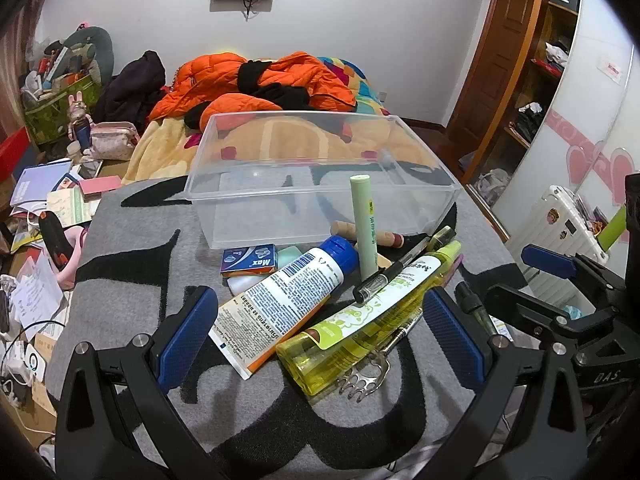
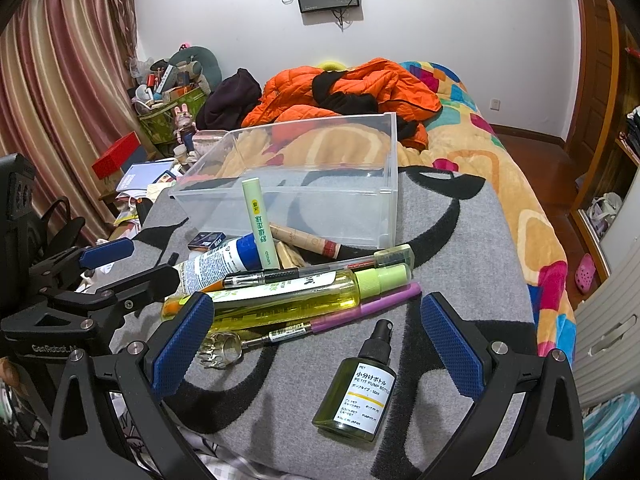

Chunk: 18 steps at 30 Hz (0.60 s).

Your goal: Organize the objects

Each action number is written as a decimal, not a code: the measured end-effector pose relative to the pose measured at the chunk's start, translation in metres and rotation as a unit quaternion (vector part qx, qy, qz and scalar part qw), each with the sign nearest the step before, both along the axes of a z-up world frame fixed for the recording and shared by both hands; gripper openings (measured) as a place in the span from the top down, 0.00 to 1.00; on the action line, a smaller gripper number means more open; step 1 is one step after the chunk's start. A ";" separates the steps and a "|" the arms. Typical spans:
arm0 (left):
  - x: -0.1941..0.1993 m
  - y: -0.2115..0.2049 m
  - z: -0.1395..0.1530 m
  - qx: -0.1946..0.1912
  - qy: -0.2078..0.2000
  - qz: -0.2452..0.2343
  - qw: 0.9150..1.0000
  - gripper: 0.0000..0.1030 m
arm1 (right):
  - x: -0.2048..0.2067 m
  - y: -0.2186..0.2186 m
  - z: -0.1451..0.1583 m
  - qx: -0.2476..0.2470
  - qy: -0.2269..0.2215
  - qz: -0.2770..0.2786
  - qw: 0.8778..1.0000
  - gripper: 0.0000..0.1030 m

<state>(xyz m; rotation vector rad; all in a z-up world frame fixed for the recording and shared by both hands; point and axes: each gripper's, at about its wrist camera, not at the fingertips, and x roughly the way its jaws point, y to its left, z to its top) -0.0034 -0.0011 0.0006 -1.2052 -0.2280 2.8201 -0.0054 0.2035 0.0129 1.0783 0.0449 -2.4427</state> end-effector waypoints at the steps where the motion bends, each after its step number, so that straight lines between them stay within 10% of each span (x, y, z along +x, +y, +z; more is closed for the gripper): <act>1: 0.000 0.000 0.000 -0.001 0.002 -0.001 1.000 0.00 | 0.000 0.000 0.000 0.000 -0.001 0.000 1.000 0.00; 18: -0.019 -0.027 -0.004 0.011 -0.005 0.011 1.000 0.17 | -0.028 -0.010 -0.005 0.006 -0.015 0.009 1.000 0.14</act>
